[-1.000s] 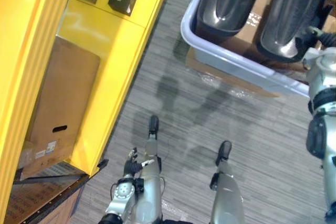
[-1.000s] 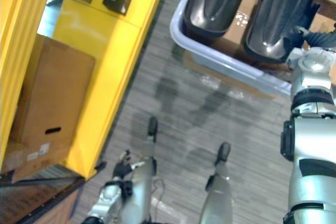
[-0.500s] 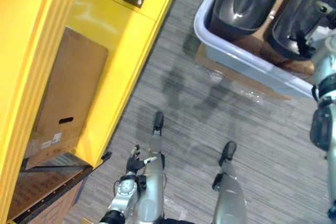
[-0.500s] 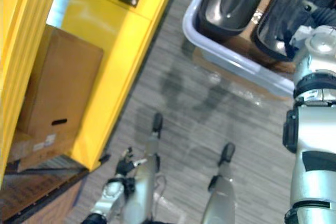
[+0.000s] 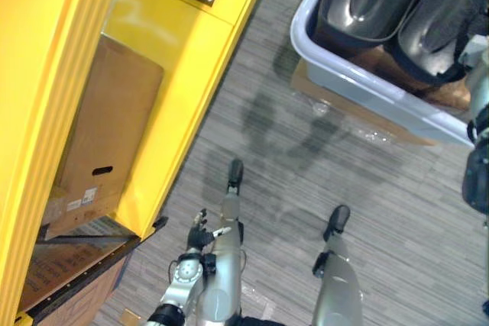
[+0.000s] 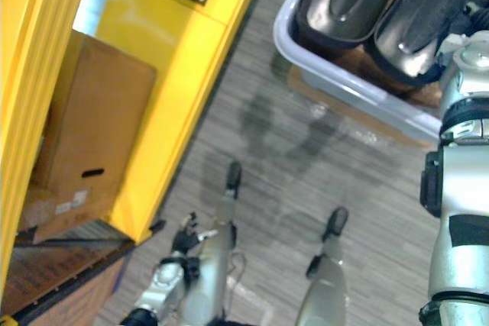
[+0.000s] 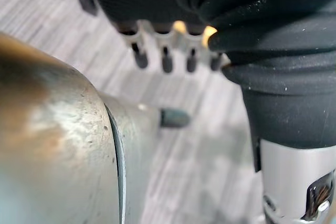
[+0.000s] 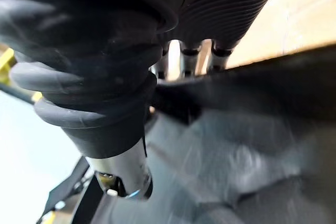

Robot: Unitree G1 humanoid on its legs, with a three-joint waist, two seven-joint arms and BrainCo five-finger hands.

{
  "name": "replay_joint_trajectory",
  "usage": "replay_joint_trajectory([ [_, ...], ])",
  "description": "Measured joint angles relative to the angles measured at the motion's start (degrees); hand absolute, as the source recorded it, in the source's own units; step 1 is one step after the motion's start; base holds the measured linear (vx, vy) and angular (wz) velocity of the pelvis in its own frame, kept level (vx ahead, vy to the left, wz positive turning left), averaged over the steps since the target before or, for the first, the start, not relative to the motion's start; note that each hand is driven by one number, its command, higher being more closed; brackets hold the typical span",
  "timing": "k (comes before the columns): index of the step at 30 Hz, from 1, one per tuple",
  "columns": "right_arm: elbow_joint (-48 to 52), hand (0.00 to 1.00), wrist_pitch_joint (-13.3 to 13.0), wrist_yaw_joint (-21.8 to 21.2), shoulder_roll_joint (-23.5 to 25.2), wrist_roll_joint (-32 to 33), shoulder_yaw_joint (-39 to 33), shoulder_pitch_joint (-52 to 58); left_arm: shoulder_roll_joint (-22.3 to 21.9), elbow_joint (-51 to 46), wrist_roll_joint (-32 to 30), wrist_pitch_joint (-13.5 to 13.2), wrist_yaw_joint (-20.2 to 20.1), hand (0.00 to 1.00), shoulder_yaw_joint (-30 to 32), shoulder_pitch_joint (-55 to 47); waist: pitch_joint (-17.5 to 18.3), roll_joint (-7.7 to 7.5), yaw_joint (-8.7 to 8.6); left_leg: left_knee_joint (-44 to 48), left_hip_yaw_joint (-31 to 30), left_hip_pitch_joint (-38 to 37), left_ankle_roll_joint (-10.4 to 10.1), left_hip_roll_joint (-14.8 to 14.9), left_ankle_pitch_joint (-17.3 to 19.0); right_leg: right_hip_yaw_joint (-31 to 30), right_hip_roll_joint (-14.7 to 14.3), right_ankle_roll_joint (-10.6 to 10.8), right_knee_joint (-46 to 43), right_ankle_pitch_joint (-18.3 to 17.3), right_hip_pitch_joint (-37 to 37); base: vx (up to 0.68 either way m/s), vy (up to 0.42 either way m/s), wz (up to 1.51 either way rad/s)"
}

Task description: Walk over and take plastic housings, then place them on the shelf

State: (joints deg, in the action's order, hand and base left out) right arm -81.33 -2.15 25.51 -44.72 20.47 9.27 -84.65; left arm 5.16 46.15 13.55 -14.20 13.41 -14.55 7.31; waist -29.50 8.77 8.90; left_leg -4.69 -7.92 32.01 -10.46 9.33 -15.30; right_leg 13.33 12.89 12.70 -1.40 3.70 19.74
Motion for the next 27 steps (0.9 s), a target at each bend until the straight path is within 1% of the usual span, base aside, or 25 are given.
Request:
replay_joint_trajectory([
  [2, -0.62, 1.0, 0.79, 0.8, 0.03, 0.0, 0.0, 0.0, 0.0, 0.0, -0.01, 0.01, 0.08, 0.0, -0.01, 0.06, 0.0, 0.0, 0.03, 0.0, 0.0, -0.01, 0.0, -0.01, -0.01, 0.0, 0.01, -0.01, 0.02, 0.0, -0.01, 0.0, 0.0, 0.0],
  [5, -0.87, 1.0, 1.16, 0.87, 0.24, -0.05, 0.0, 0.1, 0.0, 0.0, 0.0, 0.06, 0.36, 0.0, -0.01, 0.06, 0.01, 0.01, 0.02, 0.0, 0.0, -0.06, 0.01, -0.02, -0.01, 0.02, 0.02, -0.01, 0.02, 0.0, -0.08, 0.0, 0.0, 0.0],
  [8, -0.92, 1.0, 2.19, 1.07, 0.4, -1.05, -0.17, 0.79, -0.01, 0.0, 0.0, 0.34, 1.3, 0.0, -0.01, 0.07, 0.04, 0.07, 0.03, 0.0, 0.01, -0.3, 0.01, -0.06, -0.02, 0.01, 0.07, -0.02, 0.02, 0.0, -0.31, 0.0, 0.0, 0.0],
  [11, -0.91, 1.0, 2.53, 1.49, 0.4, -2.68, -0.6, 2.65, -0.02, 0.27, -0.05, 0.65, 1.57, 0.0, -0.26, 0.06, 0.1, 0.16, 0.0, 0.0, 0.08, -1.13, 0.01, -0.09, -0.01, 0.02, 0.1, -0.05, 0.1, -0.02, -1.07, 0.0, 0.0, 0.0],
  [17, 0.2, 1.0, 2.27, 2.12, 0.4, -9.2, -4.87, 5.42, -0.07, 0.43, -0.05, 0.64, 1.7, 0.0, -0.26, 0.06, 0.16, 0.25, -0.19, -0.01, 0.28, -1.19, 0.01, -0.08, -0.02, -0.2, 0.14, -0.04, 0.02, -0.02, -1.0, 0.0, 0.004, -0.01],
  [19, 2.05, 1.0, 2.3, 2.44, 0.4, -11.28, -6.9, 6.36, -0.09, 0.44, -0.05, 0.62, 1.99, 0.0, -0.26, 0.06, 0.16, 0.24, -0.25, -0.01, 0.41, -1.22, 0.01, -0.08, -0.02, -0.31, 0.17, -0.05, 0.01, 0.0, -0.98, 0.0, 0.0, 0.0],
  [22, 4.32, 1.0, 2.26, 3.61, 0.4, -13.92, -8.13, 7.66, -0.11, 0.56, -0.1, 0.57, 2.32, 0.0, -0.27, 0.05, 0.16, 0.24, -0.41, 0.0, 0.58, -1.36, 0.02, -0.08, -0.03, -0.5, 0.21, -0.05, -0.01, 0.01, -0.98, 0.01, 0.005, -0.01],
  [24, 6.31, 1.0, 2.26, 4.83, 0.4, -16.07, -8.21, 8.41, -0.12, 0.8, -0.16, 0.51, 2.67, 0.0, -0.26, 0.05, 0.16, 0.24, -0.77, 0.0, 0.73, -1.48, 0.03, -0.08, -0.03, -0.64, 0.23, -0.05, -0.05, 0.02, -0.99, 0.0, 0.0, 0.0],
  [27, 10.21, 1.0, 2.05, 7.32, 0.39, -19.67, -10.09, 9.23, -0.09, 1.26, -0.8, 0.48, 3.7, 0.0, -0.24, 0.05, 0.16, 0.23, -1.91, 0.0, 0.77, -1.6, 0.04, -0.07, -0.04, -0.73, 0.25, -0.05, -0.22, 0.02, -1.0, 0.0, 0.007, -0.01],
])
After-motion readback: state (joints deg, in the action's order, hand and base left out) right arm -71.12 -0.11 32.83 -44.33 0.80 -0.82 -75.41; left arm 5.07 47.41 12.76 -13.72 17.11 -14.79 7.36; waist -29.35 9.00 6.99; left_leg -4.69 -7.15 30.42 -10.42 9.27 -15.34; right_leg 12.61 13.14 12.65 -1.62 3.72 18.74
